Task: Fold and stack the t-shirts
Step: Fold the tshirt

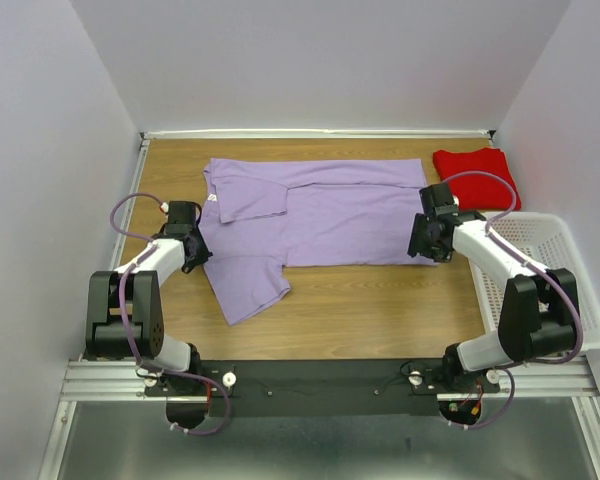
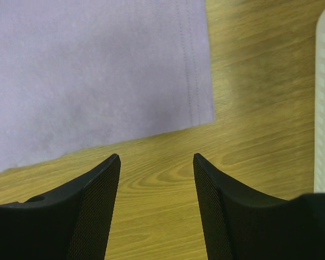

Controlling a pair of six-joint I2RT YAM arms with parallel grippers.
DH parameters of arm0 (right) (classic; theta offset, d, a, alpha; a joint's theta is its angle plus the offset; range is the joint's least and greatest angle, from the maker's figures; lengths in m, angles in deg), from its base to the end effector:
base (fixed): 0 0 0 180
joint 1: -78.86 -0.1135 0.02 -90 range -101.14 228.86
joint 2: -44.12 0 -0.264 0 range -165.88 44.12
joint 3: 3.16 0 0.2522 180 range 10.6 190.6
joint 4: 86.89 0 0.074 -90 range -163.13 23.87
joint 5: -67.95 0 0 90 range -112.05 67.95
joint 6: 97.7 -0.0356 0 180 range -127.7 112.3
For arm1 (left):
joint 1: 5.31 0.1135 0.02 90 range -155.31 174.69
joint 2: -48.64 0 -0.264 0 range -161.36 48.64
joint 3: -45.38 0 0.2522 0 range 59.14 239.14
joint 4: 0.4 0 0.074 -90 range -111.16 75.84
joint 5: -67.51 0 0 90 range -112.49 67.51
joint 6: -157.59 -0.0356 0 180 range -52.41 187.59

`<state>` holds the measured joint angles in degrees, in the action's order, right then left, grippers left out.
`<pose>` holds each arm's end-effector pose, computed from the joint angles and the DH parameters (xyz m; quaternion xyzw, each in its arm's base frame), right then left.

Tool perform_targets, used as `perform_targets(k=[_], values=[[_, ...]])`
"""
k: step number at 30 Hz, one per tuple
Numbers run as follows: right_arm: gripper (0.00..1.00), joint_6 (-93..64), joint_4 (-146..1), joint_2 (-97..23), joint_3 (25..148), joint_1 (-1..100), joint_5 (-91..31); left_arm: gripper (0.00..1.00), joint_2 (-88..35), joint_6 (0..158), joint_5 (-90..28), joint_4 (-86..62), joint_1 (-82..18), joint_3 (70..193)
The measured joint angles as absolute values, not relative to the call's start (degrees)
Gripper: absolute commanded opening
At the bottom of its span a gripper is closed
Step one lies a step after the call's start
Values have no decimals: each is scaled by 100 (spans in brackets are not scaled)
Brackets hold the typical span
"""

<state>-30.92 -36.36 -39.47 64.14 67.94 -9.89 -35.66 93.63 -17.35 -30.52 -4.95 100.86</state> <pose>0.2719 0.0448 0.2051 0.1255 0.9662 -0.0405 0.2214 0.2712 0.0049 0.1609 -0.2315 0.9343 -0.0173 0.2704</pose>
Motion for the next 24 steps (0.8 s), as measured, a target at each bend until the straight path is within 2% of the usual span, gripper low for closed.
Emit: perform_targets(k=[14,24], values=[[58,-3575,-3666,-3912,6171,7107,-729,0,-3493,9492,-1739,-3253,-418,10086],[57,-3663,-3795,-3951,6143,7111,-683,0,-3244,9645,-1682,-3504,-123,10081]])
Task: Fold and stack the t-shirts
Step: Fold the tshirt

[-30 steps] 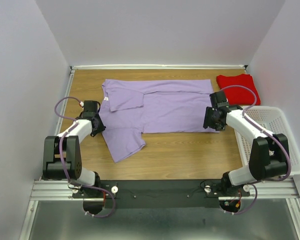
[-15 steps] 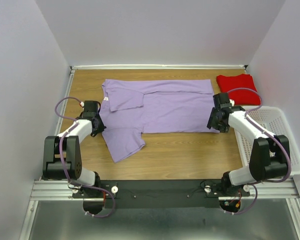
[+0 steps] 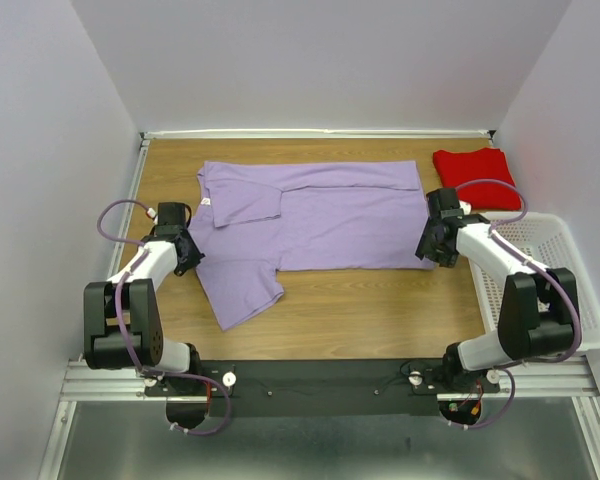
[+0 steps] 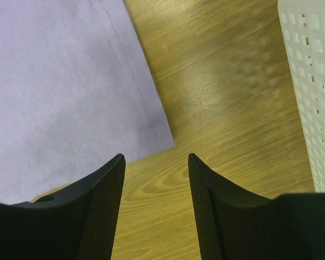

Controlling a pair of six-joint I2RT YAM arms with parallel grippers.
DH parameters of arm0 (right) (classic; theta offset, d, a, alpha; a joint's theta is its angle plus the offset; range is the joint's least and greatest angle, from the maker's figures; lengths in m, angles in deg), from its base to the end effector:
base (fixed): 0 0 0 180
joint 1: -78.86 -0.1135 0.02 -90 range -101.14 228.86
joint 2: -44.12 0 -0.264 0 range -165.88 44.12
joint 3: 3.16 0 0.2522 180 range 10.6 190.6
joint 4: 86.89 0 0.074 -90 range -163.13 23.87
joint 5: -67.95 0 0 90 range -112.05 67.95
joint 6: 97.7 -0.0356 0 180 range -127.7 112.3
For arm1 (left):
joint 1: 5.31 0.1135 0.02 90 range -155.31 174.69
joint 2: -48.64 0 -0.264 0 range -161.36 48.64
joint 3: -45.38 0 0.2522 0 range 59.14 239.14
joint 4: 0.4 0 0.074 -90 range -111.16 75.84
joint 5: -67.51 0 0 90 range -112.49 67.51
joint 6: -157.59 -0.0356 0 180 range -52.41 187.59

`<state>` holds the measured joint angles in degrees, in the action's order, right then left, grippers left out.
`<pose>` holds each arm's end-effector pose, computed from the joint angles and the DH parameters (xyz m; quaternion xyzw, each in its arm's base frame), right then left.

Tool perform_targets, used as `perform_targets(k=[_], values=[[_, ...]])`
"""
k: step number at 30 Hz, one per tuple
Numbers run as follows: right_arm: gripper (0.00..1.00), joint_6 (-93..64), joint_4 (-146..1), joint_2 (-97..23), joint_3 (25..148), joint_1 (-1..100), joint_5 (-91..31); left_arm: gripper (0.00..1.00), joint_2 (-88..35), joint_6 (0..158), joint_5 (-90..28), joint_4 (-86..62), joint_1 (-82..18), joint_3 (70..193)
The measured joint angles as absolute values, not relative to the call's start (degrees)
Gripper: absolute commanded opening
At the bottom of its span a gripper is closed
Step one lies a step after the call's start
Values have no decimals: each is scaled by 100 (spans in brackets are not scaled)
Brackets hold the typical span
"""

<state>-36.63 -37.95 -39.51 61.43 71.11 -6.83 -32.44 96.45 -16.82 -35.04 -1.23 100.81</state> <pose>0.2685 0.0271 0.1931 0.2037 0.9517 -0.0638 0.2206 0.2597 0.0221 0.1701 -0.2859 0.9222 -0.0082 0.2604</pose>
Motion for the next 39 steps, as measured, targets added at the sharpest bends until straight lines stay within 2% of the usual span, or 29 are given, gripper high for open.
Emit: perform_targets(k=[15,21,25,31,32,35,39], values=[[54,-3798,-4261,-4238,5717,7111,-698,0,-3244,9680,-1656,-3528,-49,10057],[47,-3827,-4479,-4244,5636,7111,-738,0,-3244,9680,-1656,-3528,-49,10057],[38,-3844,-4634,-4222,5575,7111,-779,0,-3244,9678,-1656,-3528,-49,10057],[17,-3897,-4860,-4187,5492,7111,-823,0,-3244,9678,-1656,-3528,-47,10057],[9,-3921,-4897,-4179,5478,7111,-823,0,-3244,9680,-1656,-3530,-47,10057],[1,-3918,-4954,-4157,5452,7131,-843,0,-3216,9680,-1656,-3554,-43,10057],[1,-3914,-4954,-4126,5435,7164,-884,0,-3102,9682,-1658,-3659,-43,10062]])
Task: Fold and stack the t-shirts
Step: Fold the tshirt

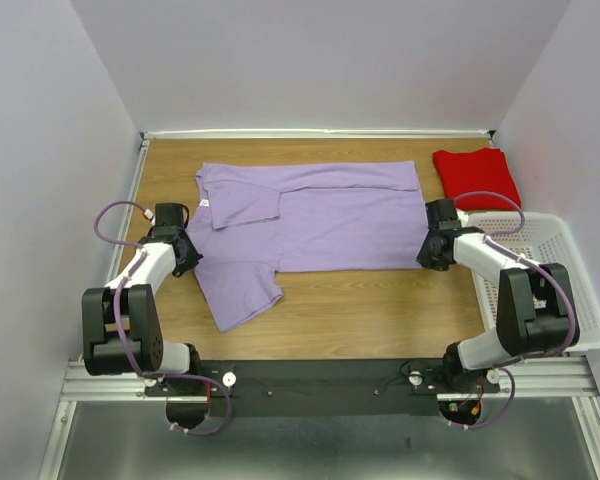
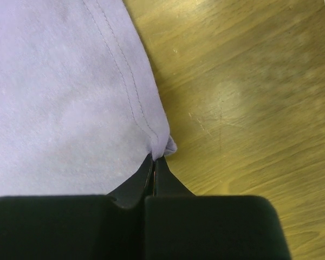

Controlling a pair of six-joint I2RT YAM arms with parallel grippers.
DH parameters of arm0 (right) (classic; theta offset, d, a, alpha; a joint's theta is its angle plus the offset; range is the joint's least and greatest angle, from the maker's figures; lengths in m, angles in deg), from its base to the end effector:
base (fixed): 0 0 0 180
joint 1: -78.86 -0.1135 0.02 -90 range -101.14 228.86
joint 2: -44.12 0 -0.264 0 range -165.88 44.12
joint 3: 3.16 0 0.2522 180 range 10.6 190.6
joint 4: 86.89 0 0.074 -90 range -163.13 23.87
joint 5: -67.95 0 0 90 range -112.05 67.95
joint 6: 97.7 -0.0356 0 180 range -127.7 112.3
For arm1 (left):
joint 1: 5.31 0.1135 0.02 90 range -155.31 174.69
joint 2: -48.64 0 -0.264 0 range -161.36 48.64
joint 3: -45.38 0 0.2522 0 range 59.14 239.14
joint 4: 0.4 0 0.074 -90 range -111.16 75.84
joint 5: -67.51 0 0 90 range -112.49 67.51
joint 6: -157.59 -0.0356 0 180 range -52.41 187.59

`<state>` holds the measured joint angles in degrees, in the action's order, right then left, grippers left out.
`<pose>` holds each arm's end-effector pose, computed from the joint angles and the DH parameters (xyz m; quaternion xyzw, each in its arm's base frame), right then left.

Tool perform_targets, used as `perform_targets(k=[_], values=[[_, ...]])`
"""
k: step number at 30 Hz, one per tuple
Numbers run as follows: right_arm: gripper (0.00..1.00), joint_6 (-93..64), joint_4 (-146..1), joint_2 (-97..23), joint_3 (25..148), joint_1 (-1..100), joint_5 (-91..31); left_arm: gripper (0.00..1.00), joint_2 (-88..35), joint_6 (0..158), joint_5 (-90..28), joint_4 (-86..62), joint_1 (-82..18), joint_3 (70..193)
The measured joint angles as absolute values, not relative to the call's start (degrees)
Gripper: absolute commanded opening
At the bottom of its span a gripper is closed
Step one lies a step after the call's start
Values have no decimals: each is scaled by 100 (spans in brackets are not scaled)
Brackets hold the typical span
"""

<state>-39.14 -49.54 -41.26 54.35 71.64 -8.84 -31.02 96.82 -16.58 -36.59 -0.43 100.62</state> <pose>0.2661 0.0255 0.1601 0.2277 0.9435 -0.0355 0.2383 0.2547 0.0254 0.1736 -0.2958 0.9197 -0.0047 0.2582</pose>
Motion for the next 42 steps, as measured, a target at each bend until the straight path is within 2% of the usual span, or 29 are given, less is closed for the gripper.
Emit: perform_targets(k=[15,23,42], values=[[0,-3894,-3671,-3394,5470,7223,-1232,0,-2519,9628,-1953,-4396,-1,10376],[1,-3632,-3078,-3326,6333,7326,-1249,0,-2497,9492,-2102,-4682,121,10720],[1,-3103,-2840,-4806,7964,7511,-1378,0,-3885,9142,-2878,-4687,360,12278]])
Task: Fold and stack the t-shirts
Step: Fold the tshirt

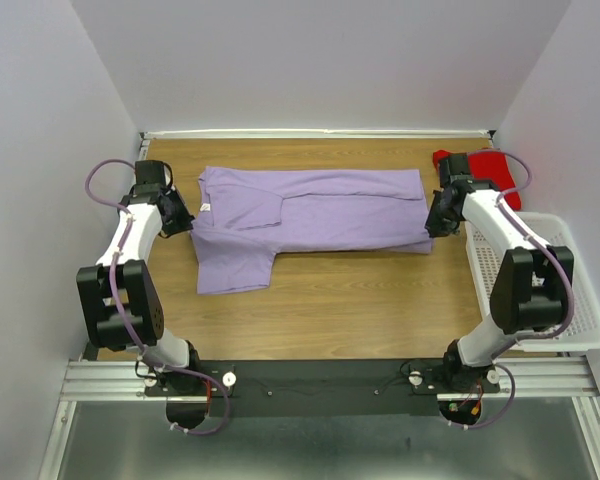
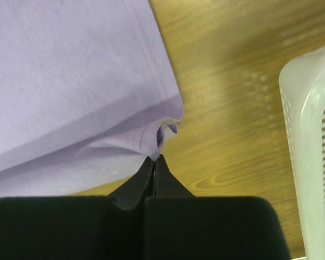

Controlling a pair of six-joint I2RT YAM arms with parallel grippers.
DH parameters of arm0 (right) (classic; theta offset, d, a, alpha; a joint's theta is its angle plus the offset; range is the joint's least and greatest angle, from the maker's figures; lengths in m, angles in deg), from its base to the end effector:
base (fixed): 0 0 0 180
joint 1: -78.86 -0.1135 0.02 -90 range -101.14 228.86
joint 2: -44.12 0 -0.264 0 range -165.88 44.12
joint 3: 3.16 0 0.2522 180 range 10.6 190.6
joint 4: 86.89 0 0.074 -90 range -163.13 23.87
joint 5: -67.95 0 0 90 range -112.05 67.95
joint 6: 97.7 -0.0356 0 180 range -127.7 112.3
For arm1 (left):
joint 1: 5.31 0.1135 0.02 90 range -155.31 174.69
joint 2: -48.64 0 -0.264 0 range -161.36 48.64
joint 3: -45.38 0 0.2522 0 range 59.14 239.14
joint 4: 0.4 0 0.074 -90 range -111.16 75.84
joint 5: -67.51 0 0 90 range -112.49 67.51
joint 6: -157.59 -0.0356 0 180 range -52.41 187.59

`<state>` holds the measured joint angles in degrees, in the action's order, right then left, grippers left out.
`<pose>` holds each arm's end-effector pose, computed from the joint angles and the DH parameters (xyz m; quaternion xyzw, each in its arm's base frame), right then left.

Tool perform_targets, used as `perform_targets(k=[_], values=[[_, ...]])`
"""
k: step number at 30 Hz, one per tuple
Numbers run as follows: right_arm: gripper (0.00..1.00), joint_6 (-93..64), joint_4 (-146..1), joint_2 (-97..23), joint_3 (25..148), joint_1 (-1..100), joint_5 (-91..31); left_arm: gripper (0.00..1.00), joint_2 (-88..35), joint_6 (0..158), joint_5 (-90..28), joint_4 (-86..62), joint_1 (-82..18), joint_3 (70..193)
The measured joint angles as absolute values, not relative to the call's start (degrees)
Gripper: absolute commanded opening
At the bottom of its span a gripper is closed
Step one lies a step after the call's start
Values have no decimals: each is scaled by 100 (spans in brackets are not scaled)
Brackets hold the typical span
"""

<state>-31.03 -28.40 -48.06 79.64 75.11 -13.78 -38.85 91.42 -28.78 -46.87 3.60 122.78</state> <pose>0.3197 0.0158 0.2350 0.1801 0.9622 -0.0240 0.2027 0.3138 0.0452 0.2418 -0.2544 0.9220 -0.0894 0.2780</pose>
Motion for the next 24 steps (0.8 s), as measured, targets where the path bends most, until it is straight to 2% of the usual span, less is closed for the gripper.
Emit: perform_targets(k=[16,24], values=[[1,-2856,-2829,-5949,9050,7632,-1402,0,-5052,9053,-3190,-4663,375,13469],[1,-2828,-2827,-6305,9386,7632,-1400,0,-5334,9055,-3265,-4496,375,13638]])
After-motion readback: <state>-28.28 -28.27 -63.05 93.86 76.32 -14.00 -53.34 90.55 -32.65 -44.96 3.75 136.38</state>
